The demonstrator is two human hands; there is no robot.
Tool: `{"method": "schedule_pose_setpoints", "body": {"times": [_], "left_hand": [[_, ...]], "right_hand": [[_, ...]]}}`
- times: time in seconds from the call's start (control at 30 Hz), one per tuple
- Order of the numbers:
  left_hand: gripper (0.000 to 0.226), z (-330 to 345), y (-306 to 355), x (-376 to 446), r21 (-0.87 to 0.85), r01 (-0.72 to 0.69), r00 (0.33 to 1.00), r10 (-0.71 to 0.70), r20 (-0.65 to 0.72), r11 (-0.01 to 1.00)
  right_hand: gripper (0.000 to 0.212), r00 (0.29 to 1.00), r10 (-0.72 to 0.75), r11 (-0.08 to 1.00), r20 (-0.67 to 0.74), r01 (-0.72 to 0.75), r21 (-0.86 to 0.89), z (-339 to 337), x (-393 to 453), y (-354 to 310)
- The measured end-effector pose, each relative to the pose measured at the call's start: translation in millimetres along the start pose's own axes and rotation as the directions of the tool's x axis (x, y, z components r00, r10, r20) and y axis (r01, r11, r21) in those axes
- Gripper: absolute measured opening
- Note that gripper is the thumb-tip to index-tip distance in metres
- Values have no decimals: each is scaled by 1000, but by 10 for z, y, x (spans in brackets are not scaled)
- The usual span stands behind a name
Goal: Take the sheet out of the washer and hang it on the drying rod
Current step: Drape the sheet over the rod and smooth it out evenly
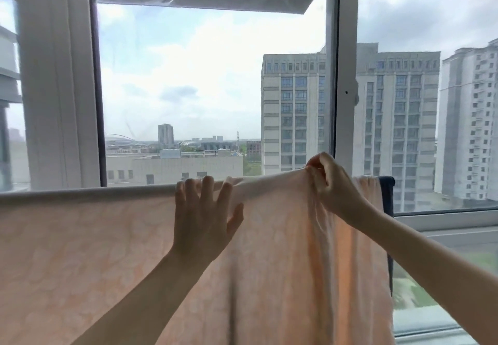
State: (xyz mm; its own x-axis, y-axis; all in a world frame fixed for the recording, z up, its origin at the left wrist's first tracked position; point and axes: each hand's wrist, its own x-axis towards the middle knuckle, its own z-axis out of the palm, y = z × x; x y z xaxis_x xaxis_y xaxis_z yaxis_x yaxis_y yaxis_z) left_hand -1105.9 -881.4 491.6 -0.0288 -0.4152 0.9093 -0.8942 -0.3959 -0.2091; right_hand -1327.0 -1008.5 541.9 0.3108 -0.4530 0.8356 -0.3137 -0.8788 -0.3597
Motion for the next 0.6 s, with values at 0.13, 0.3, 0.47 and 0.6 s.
{"method": "schedule_pose_setpoints", "body": {"times": [0.13,0.3,0.47,0.6], "left_hand": [[49,-21,143,54,2,8,999,-8,46,1000],[53,-9,321,114,-17,-17,996,18,85,1000],[56,24,416,122,5,-32,992,31,119,999],[57,35,399,135,39,-39,989,33,144,999]], "right_hand": [[9,1000,-30,999,-4,30,18,14,-25,80],[9,996,-83,995,32,81,56,-10,-75,49],[15,987,-127,991,95,130,-23,-73,-123,38],[11,990,-72,997,119,69,29,-56,90,-69]]}}
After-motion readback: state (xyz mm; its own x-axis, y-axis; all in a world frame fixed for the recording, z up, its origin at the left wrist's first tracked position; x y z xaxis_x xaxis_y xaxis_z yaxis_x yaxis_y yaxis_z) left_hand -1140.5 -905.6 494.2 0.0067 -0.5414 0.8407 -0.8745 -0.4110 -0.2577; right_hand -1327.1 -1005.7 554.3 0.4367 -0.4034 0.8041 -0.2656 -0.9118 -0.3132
